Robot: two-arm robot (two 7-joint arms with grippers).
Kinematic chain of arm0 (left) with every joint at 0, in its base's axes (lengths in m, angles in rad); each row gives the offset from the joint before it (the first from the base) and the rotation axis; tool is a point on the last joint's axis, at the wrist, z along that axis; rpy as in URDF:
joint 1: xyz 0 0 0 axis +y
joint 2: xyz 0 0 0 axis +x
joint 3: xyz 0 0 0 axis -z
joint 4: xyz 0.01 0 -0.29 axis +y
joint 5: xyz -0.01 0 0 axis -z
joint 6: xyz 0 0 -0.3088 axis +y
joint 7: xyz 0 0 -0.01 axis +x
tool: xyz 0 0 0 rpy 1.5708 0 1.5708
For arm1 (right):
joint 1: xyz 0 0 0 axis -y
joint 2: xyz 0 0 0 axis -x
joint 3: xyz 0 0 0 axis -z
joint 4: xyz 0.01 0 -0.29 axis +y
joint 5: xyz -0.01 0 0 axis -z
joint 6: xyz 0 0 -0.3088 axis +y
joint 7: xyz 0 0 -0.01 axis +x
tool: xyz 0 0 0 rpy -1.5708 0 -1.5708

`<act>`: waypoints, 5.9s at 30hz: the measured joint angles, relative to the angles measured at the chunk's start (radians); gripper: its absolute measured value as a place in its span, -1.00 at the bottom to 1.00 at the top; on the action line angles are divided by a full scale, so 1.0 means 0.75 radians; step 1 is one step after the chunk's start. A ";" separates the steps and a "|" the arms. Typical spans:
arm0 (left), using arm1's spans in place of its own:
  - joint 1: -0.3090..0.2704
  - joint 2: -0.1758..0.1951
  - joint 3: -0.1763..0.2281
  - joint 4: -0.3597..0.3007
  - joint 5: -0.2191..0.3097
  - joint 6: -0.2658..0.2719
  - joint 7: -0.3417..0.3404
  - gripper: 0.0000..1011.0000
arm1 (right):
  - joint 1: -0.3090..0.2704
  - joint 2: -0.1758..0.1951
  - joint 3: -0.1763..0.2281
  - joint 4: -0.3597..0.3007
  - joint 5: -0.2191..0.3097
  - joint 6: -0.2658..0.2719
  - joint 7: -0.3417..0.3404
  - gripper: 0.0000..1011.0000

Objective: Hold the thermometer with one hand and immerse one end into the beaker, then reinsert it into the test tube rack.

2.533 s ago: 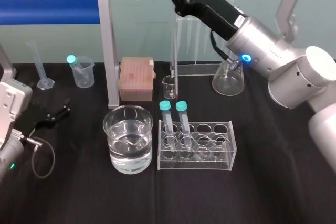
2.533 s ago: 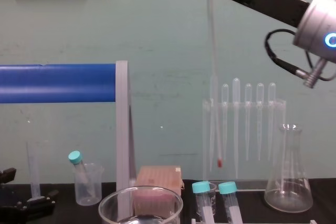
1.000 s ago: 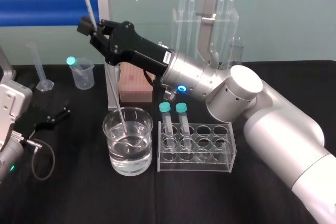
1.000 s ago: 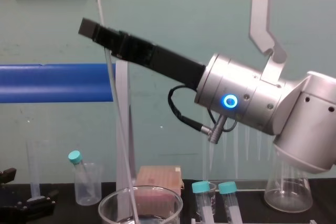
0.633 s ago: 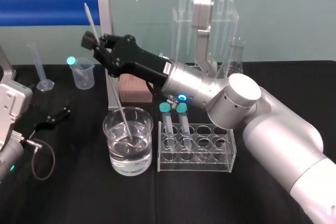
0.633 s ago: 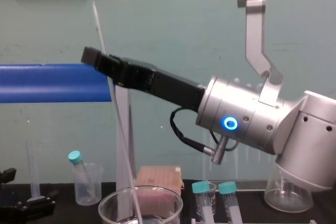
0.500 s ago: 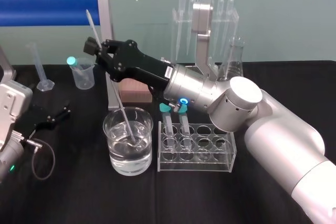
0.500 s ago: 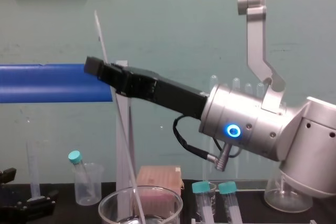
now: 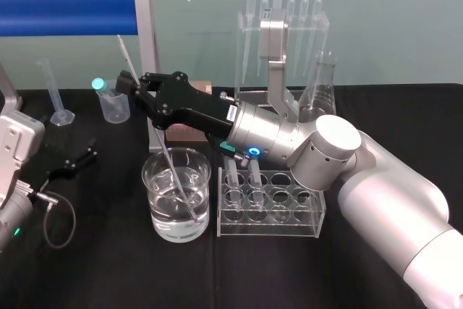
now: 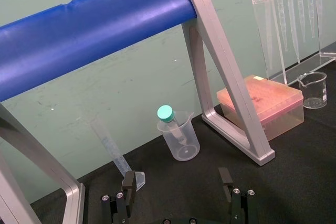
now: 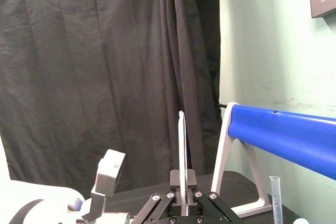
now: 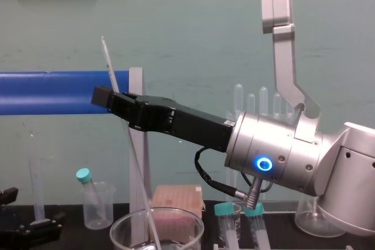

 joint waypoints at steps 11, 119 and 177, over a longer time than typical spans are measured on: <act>0.000 0.000 0.000 0.000 0.000 0.000 0.000 0.99 | -0.006 0.001 0.000 -0.013 -0.002 0.010 -0.001 -0.89; 0.000 0.000 0.000 0.000 0.000 0.000 0.000 0.99 | -0.004 0.001 0.000 -0.010 0.000 0.008 -0.002 -0.89; 0.000 0.000 0.000 0.000 0.000 0.000 0.000 0.99 | -0.004 0.001 0.000 -0.010 0.000 0.008 -0.002 -0.89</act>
